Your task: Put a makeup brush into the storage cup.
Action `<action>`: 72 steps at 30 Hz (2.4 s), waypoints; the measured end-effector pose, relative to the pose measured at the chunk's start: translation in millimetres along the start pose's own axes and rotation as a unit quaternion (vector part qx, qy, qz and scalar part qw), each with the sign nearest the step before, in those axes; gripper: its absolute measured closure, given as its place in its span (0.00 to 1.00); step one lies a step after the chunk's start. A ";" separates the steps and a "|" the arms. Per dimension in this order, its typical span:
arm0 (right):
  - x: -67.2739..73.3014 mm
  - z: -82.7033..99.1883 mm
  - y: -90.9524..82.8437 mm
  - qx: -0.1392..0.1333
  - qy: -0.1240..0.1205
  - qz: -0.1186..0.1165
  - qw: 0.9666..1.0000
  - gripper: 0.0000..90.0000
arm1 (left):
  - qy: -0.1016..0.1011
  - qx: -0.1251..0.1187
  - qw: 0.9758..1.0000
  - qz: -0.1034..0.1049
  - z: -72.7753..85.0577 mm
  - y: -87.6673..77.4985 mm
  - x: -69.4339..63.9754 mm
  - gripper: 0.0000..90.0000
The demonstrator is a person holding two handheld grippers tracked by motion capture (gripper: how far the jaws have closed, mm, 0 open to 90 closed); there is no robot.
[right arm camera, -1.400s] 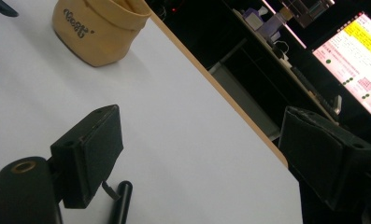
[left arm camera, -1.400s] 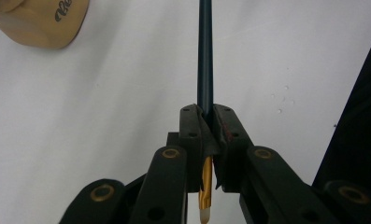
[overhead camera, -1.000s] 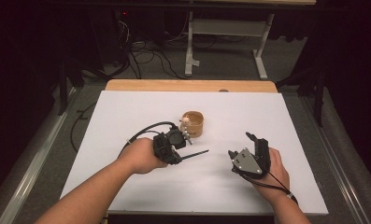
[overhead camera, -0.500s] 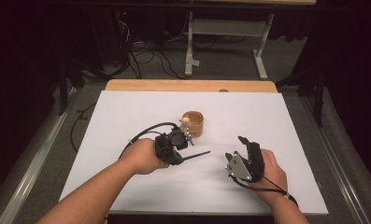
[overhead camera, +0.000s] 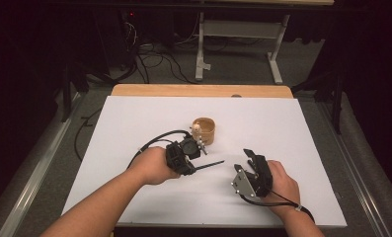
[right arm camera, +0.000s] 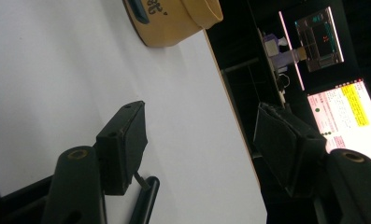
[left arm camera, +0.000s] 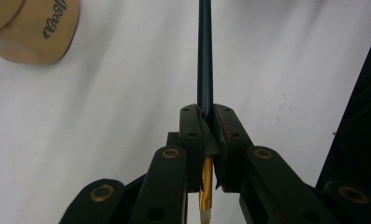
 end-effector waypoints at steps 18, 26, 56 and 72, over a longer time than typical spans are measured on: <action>13.7 -10.2 -1.3 -0.010 -0.030 -0.016 0.999 0.56 | 0.008 0.004 1.000 0.003 -6.8 5.1 -2.7 0.92; 17.7 -14.9 -2.2 -0.016 -0.048 -0.021 0.998 0.61 | 0.016 0.007 1.000 0.001 -12.1 7.2 -4.4 0.92; 28.9 -24.7 -1.9 -0.026 -0.105 -0.024 0.994 0.79 | 0.020 0.011 1.000 0.006 -20.5 16.2 -7.4 0.92; 30.9 -25.6 -1.3 -0.034 -0.119 -0.032 0.992 0.88 | 0.020 0.012 1.000 0.004 -21.2 16.6 -7.8 0.92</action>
Point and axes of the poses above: each handheld gripper's, and its own axes: y roughly forward along the jaws, z roughly out of its underside, x roughly to its left, the point moved 4 cm from there along y, roughly forward along the jaws, and after that the axes turned 6 degrees about y, right-handed, at the moved point
